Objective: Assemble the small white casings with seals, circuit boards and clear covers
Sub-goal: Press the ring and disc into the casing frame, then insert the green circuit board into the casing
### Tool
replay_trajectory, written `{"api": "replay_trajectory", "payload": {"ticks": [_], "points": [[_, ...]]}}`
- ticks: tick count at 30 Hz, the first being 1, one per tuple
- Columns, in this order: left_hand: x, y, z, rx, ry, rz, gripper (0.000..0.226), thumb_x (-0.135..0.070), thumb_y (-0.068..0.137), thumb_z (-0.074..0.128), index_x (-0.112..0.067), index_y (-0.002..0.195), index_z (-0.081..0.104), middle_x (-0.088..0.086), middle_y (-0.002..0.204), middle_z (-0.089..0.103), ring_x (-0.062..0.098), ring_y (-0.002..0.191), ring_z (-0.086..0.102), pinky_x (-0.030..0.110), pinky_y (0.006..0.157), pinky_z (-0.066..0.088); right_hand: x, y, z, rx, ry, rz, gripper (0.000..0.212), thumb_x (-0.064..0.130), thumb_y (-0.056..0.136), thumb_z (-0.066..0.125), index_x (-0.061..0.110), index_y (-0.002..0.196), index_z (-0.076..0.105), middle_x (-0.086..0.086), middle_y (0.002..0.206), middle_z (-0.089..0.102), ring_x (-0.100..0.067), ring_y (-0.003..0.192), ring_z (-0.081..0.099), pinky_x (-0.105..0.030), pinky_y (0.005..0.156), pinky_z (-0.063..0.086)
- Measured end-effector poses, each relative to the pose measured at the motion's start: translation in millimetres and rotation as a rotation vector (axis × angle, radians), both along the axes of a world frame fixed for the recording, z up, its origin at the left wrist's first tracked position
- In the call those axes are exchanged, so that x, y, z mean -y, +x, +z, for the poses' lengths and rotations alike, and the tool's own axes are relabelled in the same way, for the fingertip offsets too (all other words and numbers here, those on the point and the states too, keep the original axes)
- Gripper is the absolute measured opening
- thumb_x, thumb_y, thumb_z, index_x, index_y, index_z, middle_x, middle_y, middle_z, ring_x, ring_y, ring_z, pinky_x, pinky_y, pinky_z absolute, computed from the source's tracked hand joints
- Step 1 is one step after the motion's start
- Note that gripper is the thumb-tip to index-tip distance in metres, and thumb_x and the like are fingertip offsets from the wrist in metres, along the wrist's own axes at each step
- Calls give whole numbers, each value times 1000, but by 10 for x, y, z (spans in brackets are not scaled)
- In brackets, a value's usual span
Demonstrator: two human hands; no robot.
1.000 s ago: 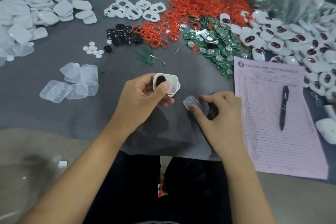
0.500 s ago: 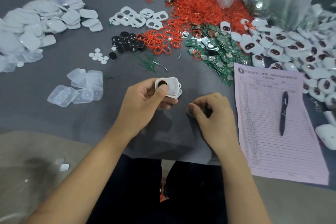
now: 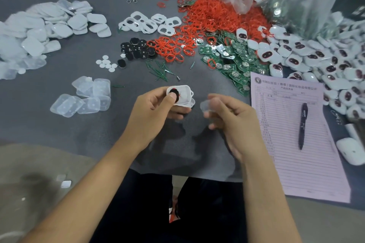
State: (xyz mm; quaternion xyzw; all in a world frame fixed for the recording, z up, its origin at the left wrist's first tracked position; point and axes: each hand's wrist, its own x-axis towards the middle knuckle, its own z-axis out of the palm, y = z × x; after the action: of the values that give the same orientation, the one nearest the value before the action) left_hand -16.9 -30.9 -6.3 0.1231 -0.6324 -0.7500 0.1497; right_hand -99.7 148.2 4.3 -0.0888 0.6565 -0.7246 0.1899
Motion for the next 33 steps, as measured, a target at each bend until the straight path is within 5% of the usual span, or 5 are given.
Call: {"api": "replay_trajectory", "payload": {"ticks": [5, 10, 14, 22, 33], "points": [[6, -14, -1, 24, 77, 21, 41, -11, 109, 36, -18, 113, 76, 12, 100, 80, 32, 91, 78, 31, 73, 62, 409, 120, -21, -12, -293, -195, 9, 22, 91, 75, 18, 94, 68, 4, 77, 74, -7, 42, 51, -16, 38, 32], [35, -3, -43, 42, 33, -9, 43, -11, 111, 31, -11, 123, 72, 13, 105, 79, 32, 94, 78, 32, 76, 62, 483, 263, -140, -281, -93, -295, 6, 34, 87, 78, 33, 82, 75, 10, 74, 69, -6, 58, 52, -22, 56, 42], [67, 4, -99, 59, -53, 12, 35, -18, 112, 40, -14, 121, 74, 7, 111, 78, 30, 99, 77, 35, 78, 64, 512, 279, -134, -380, -49, -302, 18, 16, 92, 77, 31, 83, 72, 15, 76, 71, 2, 68, 60, -13, 66, 47], [63, 4, -109, 67, -92, 58, 31, -21, 112, 44, -12, 130, 69, 4, 117, 76, 25, 106, 75, 44, 87, 63, 559, 281, -152, -355, 4, -341, 5, 14, 95, 74, 16, 91, 75, 9, 81, 74, -2, 73, 65, -14, 69, 49], [41, 10, -75, 24, -104, 8, 32, -14, 111, 44, -7, 137, 63, 5, 126, 73, 20, 115, 71, 32, 91, 61, 576, 302, -134, -421, 111, -324, 3, 14, 95, 74, 12, 94, 76, 2, 81, 74, -19, 69, 64, -19, 64, 49]]}}
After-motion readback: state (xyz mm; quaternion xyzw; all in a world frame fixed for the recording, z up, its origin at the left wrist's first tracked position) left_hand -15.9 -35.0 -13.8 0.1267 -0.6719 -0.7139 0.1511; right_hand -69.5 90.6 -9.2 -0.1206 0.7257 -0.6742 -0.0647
